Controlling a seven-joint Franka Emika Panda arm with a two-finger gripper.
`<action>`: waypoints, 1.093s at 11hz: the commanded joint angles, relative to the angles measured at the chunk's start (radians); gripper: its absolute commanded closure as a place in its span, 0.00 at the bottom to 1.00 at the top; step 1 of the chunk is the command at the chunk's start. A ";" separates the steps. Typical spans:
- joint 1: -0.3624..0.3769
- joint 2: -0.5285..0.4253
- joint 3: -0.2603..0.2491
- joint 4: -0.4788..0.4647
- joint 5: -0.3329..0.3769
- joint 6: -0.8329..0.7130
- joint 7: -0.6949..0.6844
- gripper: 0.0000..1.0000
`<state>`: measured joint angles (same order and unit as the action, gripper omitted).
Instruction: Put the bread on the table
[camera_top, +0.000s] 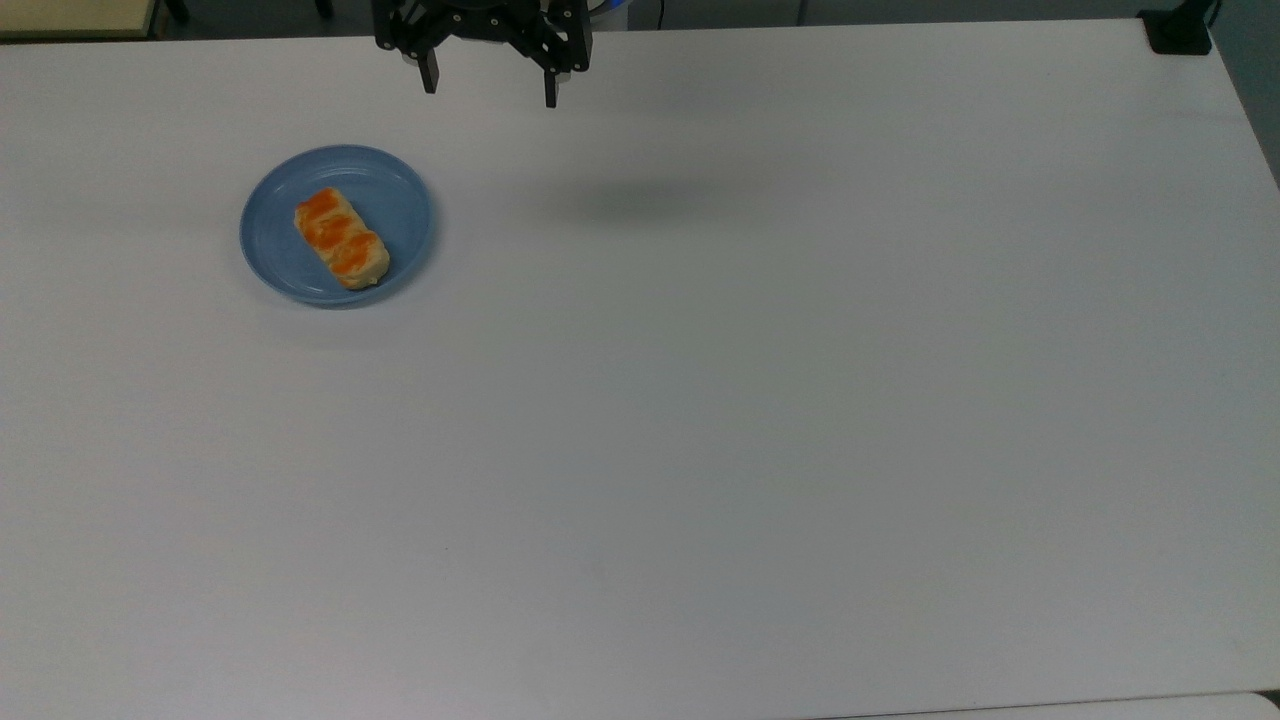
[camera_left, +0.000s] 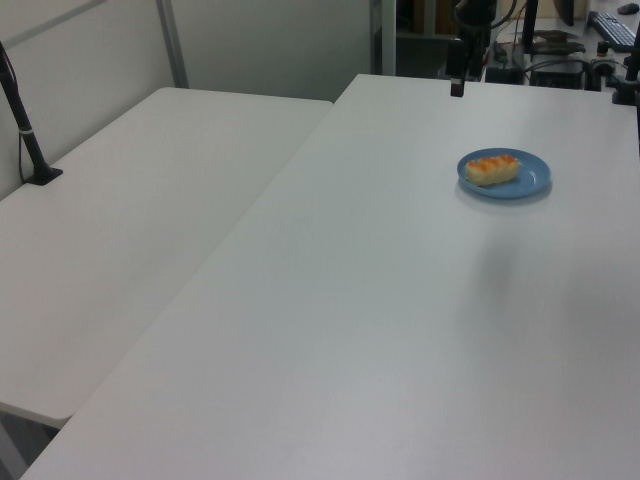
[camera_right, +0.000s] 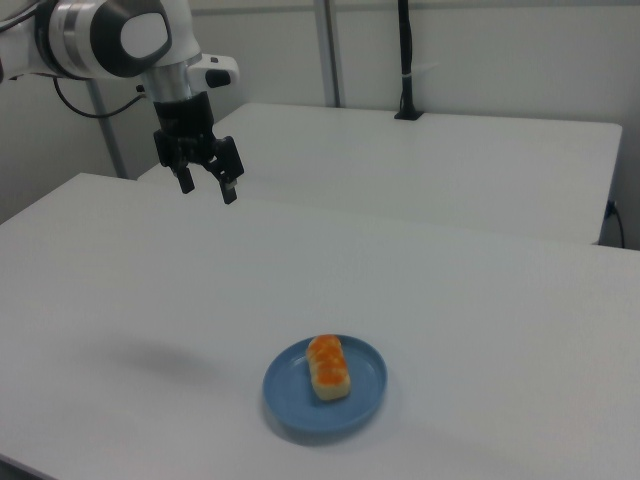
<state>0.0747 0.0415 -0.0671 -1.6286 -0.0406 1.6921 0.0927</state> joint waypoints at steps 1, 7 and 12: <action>-0.015 -0.009 0.021 -0.008 0.016 -0.023 0.009 0.00; -0.015 -0.009 0.021 -0.008 0.018 -0.028 -0.010 0.00; -0.047 -0.008 -0.096 -0.011 0.011 -0.023 -0.193 0.00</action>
<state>0.0489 0.0418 -0.0699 -1.6316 -0.0411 1.6918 0.0586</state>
